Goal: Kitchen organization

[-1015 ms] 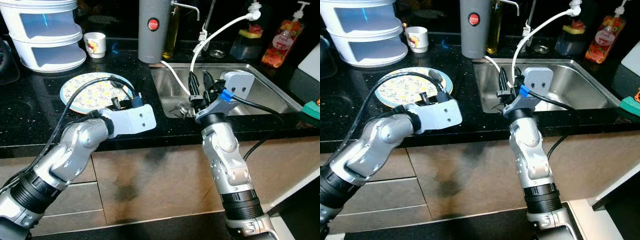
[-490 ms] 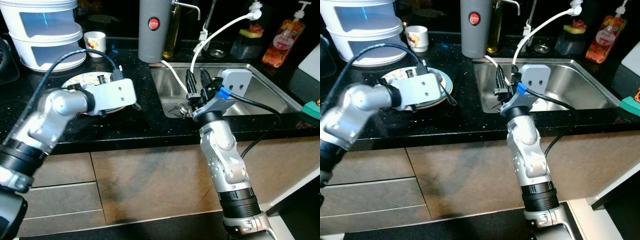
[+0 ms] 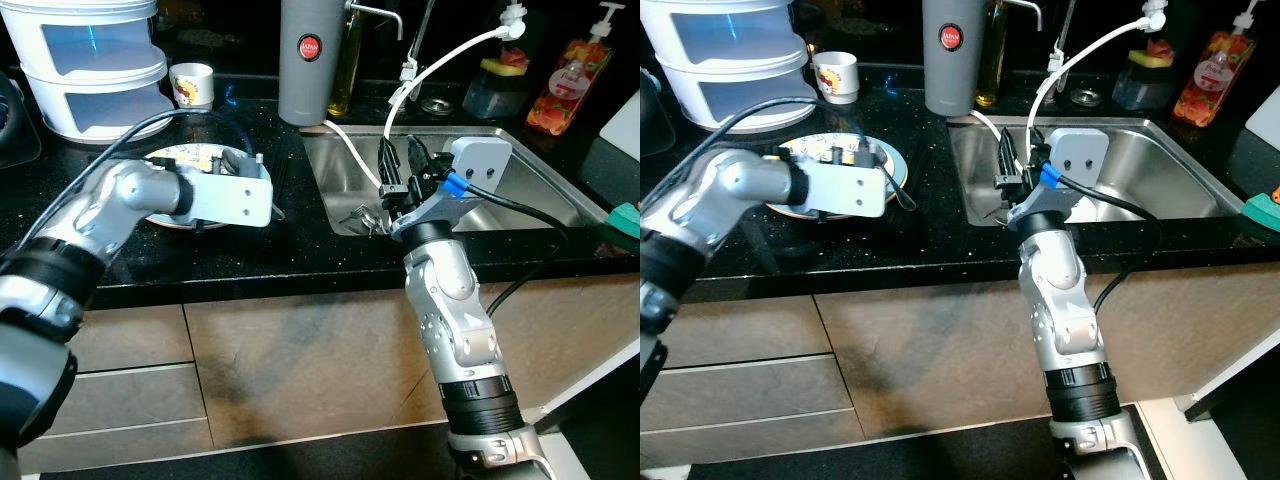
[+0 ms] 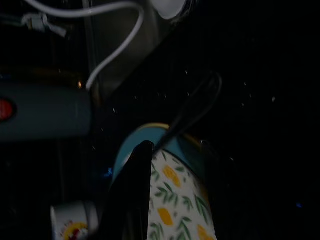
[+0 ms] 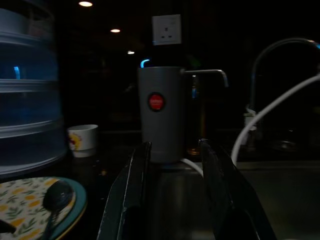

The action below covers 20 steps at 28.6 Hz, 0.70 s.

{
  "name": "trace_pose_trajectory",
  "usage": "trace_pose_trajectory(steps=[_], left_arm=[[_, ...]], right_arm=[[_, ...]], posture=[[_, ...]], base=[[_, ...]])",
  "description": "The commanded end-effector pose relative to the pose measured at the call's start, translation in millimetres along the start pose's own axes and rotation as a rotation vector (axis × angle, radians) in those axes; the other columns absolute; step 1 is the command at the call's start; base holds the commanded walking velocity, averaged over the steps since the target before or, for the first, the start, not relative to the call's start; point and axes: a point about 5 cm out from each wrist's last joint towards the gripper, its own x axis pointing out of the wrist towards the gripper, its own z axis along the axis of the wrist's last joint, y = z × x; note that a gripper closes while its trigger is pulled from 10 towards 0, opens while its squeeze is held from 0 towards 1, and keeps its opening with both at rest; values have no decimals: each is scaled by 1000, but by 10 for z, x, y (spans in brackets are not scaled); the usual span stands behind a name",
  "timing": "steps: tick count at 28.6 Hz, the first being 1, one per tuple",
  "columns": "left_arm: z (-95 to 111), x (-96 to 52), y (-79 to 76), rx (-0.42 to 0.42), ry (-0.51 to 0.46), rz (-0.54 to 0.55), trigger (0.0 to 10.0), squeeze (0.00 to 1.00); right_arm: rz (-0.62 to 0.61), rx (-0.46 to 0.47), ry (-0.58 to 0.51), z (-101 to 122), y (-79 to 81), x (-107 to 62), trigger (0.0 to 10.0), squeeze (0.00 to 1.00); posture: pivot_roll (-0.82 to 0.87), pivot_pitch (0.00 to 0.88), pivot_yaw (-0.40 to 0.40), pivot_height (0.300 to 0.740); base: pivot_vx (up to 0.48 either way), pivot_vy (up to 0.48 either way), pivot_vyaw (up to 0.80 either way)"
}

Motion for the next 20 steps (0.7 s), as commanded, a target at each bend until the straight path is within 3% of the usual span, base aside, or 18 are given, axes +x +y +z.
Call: trace_pose_trajectory(steps=[1,6,8,13,15,16,19,20], left_arm=[[65,67,-8,36,-20,-23,10000,0],[148,256,-69,78,-34,-12,10000,0],[113,377,-153,135,32,-20,10000,0],[108,484,-148,136,77,36,10000,0],[78,554,-137,148,147,96,10000,0],[65,574,-128,151,171,126,9176,0],[51,592,-106,142,197,173,8431,0],[42,593,-96,125,205,194,0,0]], right_arm=[[-9,-4,-9,34,-28,-10,10000,0],[-4,-2,-8,30,-20,4,10000,0],[4,-6,-14,45,-7,26,10000,0],[1,-8,-11,39,-20,15,10000,0],[1,-10,-11,42,-28,16,10000,0],[1,-11,-11,45,-32,20,10000,0],[0,-11,-12,48,-35,26,10000,0],[1,-11,-12,49,-34,28,10000,0]], posture=[[92,0,-43,740],[100,0,-48,740],[88,0,-50,740],[90,0,-53,740],[83,0,-56,740],[83,0,-58,740],[83,0,-59,740],[83,0,-59,740]], base=[[0,0,0],[0,0,0],[0,0,0],[0,0,0],[0,0,0],[0,0,0],[0,0,0],[0,0,0]])
